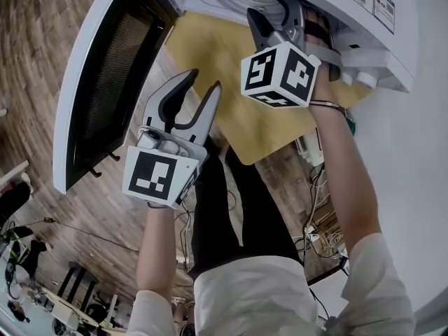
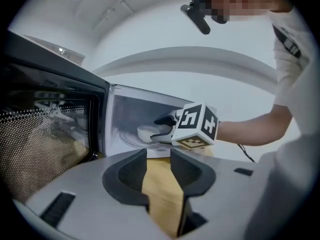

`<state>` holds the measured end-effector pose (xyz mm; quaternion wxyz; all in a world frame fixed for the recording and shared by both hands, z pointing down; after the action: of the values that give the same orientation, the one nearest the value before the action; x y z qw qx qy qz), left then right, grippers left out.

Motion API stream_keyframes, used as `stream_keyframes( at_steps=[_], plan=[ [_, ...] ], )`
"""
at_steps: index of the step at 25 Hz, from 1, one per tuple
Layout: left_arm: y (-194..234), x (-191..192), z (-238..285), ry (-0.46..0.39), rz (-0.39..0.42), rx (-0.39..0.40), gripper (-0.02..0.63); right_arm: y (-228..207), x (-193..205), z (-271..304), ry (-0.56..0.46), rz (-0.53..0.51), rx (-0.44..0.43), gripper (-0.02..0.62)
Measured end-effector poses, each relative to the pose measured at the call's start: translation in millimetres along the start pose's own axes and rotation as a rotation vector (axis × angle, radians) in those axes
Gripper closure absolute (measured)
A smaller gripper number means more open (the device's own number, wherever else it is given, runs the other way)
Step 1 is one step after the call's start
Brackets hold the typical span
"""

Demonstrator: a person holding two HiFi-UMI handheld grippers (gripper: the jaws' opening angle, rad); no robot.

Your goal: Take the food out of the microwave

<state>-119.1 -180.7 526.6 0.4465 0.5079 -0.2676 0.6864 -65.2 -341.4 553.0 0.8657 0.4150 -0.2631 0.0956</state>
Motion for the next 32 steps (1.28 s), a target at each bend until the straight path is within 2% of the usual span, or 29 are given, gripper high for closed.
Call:
stream_keyframes(
  at_steps=[12, 20, 22, 32],
  plan=[
    [6.6, 6.3, 6.0, 0.005, -0.015, 0.077, 0.476, 8.5, 8.8, 22.1, 0.085, -0.162, 0.015, 0.36],
    [11.3, 5.5, 11.1, 0.016, -0.003, 0.124, 0.476, 9.4, 17.4, 33.2, 0.13, -0.276, 0.07, 0.364],
    [12.1, 5.5, 12.2, 0.016, -0.005, 0.131, 0.476, 9.6, 18.8, 35.0, 0.131, -0.287, 0.086, 0.382],
    [8.9, 12.9, 13.1, 0.03, -0.043, 0.184, 0.476, 9.3, 19.2, 38.2, 0.128, -0.333, 0.116, 0.385]
  ],
)
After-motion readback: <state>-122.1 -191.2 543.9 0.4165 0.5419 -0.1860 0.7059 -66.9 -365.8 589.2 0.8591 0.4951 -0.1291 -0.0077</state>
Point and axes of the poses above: the fingertips, and each gripper's own axes: z forward along the fingers, y to its left, x out of its underside, the point moved 1 cm from there along -z, backward along the fingers, and after that the axes turned 8 degrees about z, right-handed, at the moved point
